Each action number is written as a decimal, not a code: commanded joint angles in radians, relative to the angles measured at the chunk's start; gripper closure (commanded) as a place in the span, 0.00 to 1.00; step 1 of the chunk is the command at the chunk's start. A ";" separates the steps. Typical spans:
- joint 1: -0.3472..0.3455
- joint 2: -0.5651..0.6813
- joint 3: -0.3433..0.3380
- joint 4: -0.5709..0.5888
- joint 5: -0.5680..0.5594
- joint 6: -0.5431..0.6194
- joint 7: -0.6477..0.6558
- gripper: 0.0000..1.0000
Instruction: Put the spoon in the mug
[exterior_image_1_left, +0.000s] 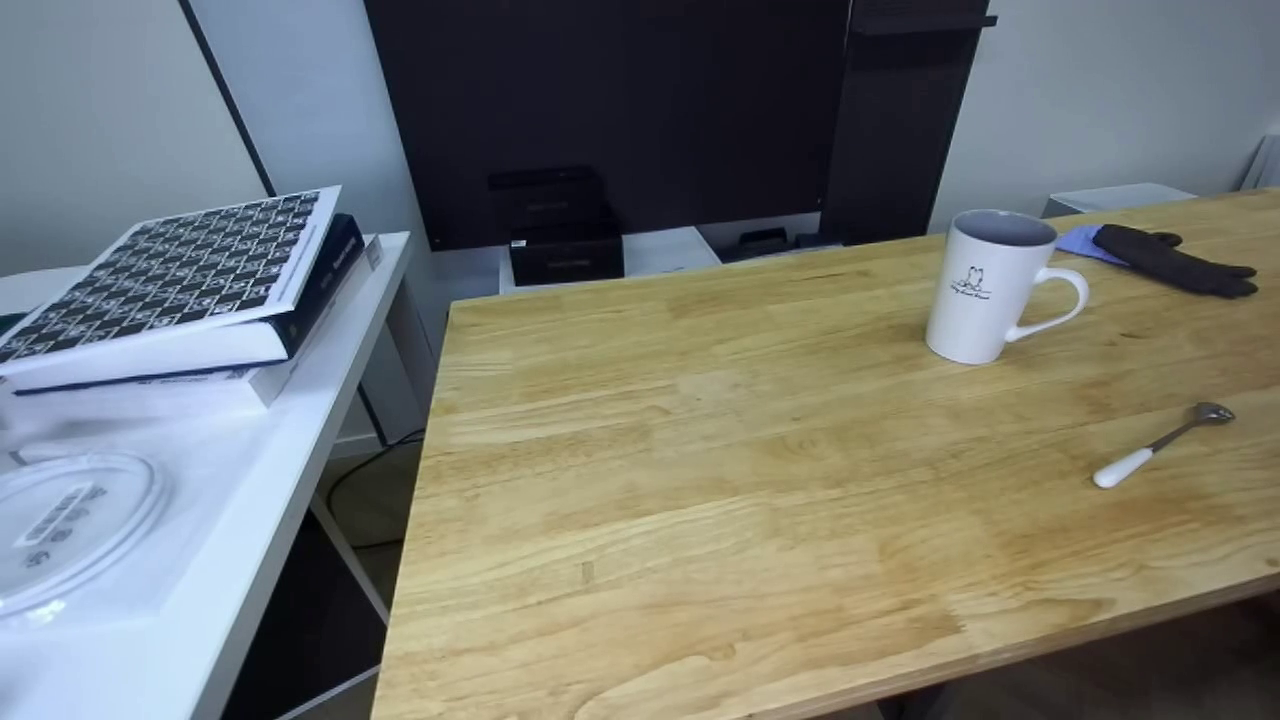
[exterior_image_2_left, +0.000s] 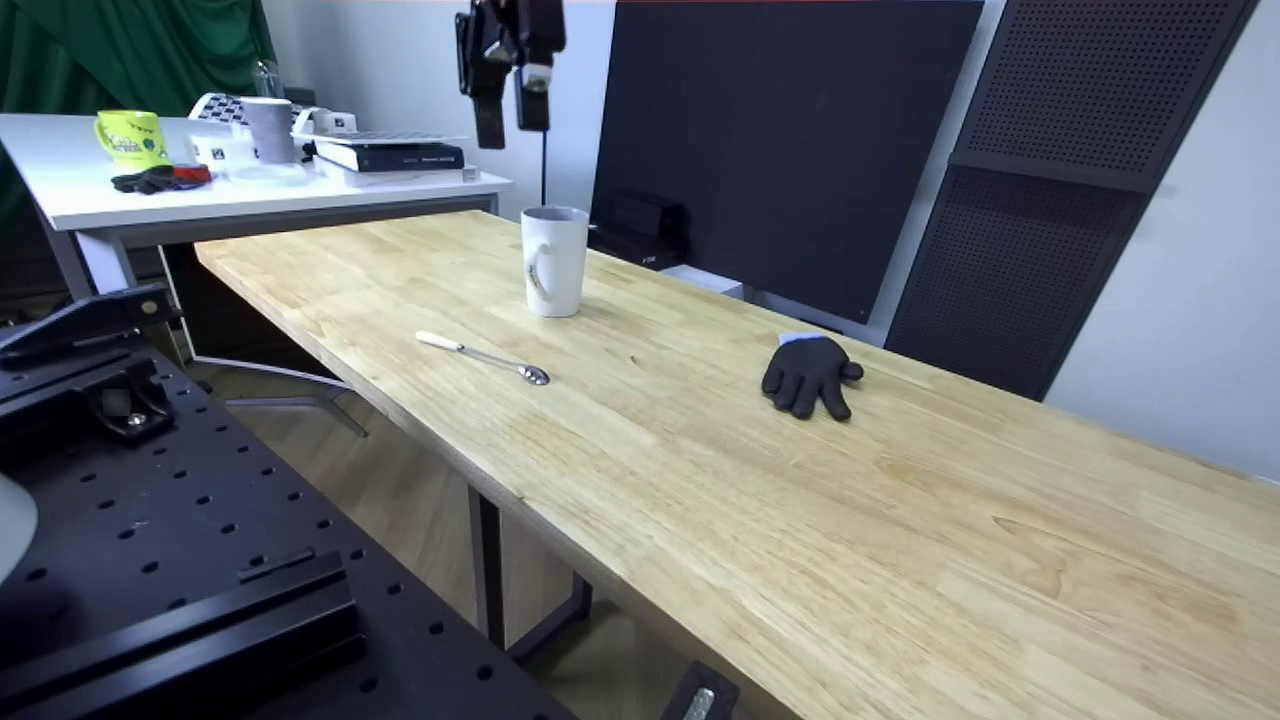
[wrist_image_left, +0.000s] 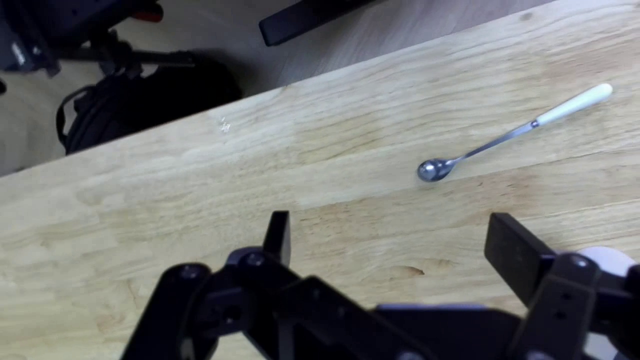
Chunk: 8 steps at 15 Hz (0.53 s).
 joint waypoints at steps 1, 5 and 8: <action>0.152 0.096 -0.036 0.011 0.085 0.037 0.227 0.00; 0.307 0.177 -0.070 0.019 0.294 0.189 0.201 0.00; 0.365 0.225 -0.090 0.044 0.382 0.308 0.194 0.00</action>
